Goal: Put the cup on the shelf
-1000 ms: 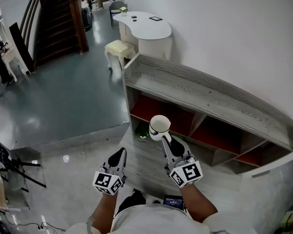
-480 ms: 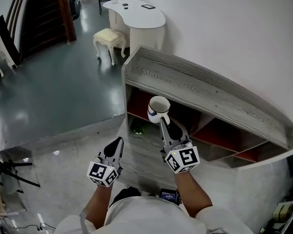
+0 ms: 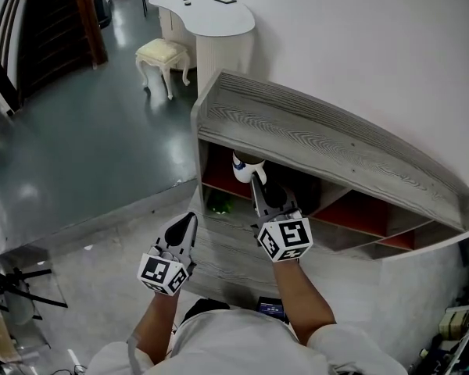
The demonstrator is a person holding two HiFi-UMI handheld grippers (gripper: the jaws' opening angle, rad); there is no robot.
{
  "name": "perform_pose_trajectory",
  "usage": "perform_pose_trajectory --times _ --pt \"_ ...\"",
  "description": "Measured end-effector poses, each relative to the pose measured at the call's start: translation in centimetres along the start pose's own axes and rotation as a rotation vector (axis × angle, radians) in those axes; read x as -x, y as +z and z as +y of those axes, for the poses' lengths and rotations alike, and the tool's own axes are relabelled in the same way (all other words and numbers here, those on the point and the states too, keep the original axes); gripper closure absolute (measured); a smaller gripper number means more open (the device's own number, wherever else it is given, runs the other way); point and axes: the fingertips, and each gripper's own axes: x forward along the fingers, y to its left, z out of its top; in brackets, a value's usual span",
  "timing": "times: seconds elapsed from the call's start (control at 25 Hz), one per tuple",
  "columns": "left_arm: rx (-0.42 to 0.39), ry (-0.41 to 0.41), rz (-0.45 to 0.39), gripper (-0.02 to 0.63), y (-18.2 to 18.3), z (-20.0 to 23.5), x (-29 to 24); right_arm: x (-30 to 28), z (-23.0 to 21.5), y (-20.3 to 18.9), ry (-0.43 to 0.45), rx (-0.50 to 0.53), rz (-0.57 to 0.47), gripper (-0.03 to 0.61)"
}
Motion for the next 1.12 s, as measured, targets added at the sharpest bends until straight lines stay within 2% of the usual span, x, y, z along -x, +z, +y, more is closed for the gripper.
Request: perform_pose_trajectory --times 0.36,1.12 --pt "0.007 -0.027 0.015 0.605 -0.5 0.5 -1.2 -1.9 -0.9 -1.4 -0.028 0.039 0.083 0.5" --pt "0.017 -0.05 0.029 0.605 -1.4 -0.3 -1.7 -2.2 -1.2 -2.5 -0.018 0.043 0.164 0.5"
